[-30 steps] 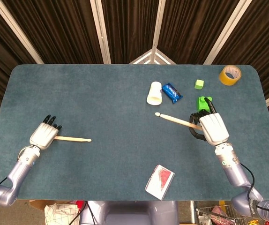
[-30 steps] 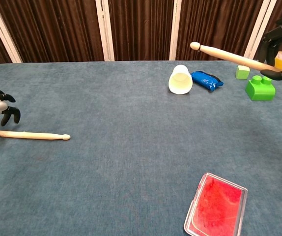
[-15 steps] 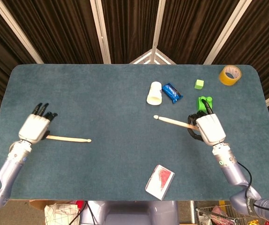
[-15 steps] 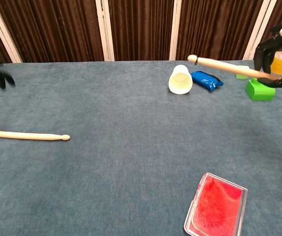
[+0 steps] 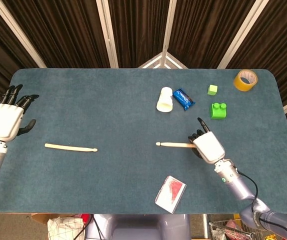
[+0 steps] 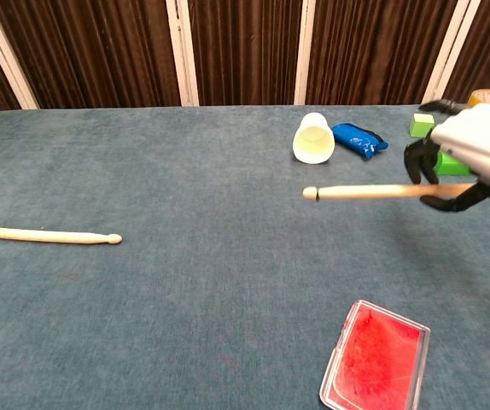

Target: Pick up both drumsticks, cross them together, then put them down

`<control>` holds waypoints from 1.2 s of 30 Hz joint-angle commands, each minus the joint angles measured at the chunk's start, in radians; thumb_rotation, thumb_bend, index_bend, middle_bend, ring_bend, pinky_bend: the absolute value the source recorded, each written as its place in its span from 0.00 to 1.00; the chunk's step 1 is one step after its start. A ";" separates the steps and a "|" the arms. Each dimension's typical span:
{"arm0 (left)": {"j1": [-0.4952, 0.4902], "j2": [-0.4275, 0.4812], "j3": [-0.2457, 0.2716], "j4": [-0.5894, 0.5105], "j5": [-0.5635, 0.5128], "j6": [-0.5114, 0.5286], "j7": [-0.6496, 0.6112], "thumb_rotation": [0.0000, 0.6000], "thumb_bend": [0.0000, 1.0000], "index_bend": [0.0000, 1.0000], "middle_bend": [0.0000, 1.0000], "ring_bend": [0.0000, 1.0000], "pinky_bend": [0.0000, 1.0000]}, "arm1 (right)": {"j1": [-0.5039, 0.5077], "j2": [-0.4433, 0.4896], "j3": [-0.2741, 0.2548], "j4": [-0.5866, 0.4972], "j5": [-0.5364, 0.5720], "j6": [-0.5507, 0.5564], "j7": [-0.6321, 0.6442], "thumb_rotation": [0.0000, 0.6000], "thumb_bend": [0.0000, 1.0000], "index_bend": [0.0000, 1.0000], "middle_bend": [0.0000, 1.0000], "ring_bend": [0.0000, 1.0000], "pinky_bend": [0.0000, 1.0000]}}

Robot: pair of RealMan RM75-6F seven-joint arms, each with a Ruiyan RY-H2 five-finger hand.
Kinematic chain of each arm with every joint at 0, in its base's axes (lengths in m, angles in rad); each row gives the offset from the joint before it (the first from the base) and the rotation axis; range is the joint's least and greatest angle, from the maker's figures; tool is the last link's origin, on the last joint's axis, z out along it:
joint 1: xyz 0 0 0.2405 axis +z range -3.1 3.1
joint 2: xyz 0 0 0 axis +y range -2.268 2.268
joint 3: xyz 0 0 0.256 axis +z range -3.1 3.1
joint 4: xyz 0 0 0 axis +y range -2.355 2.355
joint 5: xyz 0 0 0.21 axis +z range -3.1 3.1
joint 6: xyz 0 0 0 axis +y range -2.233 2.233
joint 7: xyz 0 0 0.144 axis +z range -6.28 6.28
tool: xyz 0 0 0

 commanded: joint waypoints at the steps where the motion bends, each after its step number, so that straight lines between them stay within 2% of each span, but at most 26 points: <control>1: 0.002 0.015 -0.007 -0.015 -0.014 -0.007 -0.027 1.00 0.43 0.21 0.28 0.01 0.05 | 0.004 -0.039 -0.006 0.039 0.003 -0.017 0.017 1.00 0.46 0.75 0.64 0.44 0.01; 7: 0.001 0.017 -0.007 -0.013 -0.020 -0.007 -0.029 1.00 0.43 0.25 0.28 0.01 0.05 | 0.008 -0.085 0.002 0.091 0.017 -0.030 0.043 1.00 0.46 0.75 0.64 0.44 0.01; 20: 0.007 0.027 0.002 -0.008 -0.022 -0.002 -0.027 1.00 0.43 0.25 0.28 0.01 0.05 | 0.001 -0.171 -0.035 0.251 0.002 -0.051 0.079 1.00 0.46 0.75 0.64 0.44 0.01; 36: 0.012 0.030 0.005 -0.003 -0.020 0.011 -0.034 1.00 0.43 0.26 0.28 0.01 0.05 | -0.030 -0.163 -0.072 0.394 -0.016 -0.034 0.199 1.00 0.46 0.75 0.64 0.44 0.01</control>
